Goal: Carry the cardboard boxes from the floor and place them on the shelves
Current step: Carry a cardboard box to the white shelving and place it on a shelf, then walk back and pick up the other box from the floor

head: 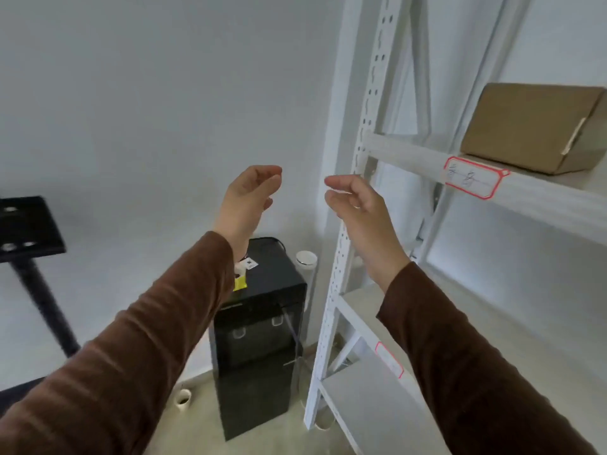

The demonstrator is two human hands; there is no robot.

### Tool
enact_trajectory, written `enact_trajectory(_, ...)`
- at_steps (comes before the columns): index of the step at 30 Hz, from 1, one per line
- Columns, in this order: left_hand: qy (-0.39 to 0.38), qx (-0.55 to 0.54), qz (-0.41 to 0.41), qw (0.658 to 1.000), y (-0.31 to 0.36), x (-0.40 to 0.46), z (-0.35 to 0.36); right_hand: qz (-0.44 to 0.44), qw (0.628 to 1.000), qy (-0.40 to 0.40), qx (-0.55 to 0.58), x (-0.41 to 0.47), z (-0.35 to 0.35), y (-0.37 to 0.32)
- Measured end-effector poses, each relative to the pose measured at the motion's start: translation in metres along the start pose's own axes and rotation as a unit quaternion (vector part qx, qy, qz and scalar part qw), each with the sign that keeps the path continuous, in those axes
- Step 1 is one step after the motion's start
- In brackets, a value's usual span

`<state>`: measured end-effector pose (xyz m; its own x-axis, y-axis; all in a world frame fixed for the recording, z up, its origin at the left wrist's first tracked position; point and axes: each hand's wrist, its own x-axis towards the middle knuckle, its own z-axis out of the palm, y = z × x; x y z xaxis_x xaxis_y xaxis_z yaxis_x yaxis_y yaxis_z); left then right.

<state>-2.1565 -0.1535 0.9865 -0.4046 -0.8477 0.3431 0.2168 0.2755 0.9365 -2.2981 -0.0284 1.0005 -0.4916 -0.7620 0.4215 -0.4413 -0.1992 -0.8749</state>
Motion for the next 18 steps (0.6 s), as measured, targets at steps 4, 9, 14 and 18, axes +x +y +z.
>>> enact_trajectory(4, 0.102, 0.031, -0.047, 0.993, 0.001, -0.081, -0.085, 0.023, 0.989, -0.120, 0.086, -0.045, 0.080, -0.003)
enact_trajectory(9, 0.224, 0.076, -0.071, 0.969, 0.019, -0.181, -0.193, 0.023, 0.960, -0.242, 0.140, -0.104, 0.189, -0.035)
enact_trajectory(14, 0.371, 0.112, -0.068, 0.919, 0.063, -0.297, -0.312, 0.003, 0.913, -0.373, 0.164, -0.186, 0.313, -0.094)
enact_trajectory(18, 0.464, 0.123, -0.057, 0.875, 0.094, -0.397, -0.404, 0.010, 0.871, -0.454, 0.186, -0.264, 0.407, -0.141)
